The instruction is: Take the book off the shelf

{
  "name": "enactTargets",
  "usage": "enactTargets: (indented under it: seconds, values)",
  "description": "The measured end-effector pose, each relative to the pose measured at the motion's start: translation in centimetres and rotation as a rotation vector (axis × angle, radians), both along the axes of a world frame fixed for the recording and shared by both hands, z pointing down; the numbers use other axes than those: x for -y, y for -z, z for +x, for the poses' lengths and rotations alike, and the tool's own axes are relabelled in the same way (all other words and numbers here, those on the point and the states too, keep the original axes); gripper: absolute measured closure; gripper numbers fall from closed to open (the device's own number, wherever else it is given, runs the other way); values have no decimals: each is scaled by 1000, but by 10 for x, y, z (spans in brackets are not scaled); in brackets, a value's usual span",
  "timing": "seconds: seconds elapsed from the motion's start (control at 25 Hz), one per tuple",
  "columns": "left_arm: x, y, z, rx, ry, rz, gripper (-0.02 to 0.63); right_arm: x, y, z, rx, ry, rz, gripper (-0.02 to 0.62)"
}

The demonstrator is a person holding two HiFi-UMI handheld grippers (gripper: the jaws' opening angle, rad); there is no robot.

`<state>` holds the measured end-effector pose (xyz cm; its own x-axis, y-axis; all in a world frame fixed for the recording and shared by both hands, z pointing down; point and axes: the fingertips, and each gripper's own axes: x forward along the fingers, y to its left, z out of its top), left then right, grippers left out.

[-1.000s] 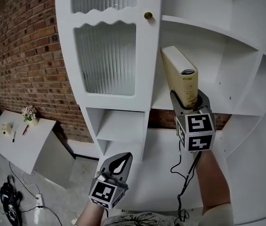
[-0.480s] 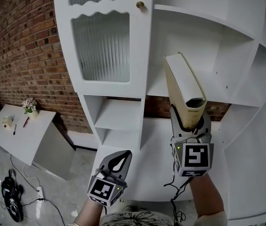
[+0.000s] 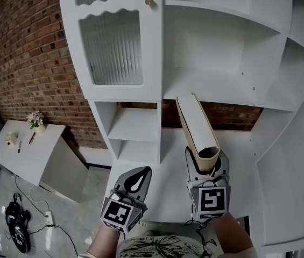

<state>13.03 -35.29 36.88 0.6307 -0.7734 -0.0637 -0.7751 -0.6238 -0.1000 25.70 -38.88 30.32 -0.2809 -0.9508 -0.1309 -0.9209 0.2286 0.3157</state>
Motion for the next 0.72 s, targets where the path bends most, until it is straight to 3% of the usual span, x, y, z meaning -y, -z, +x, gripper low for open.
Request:
enactTargets:
  seconds: [0.48, 0.72]
  values:
    - [2, -11, 6, -7, -7, -8, 594, -19, -106, 6, 14, 10, -194, 367]
    - [16, -25, 1, -20, -2, -39, 594, -11, -108, 11, 67, -3, -205, 367]
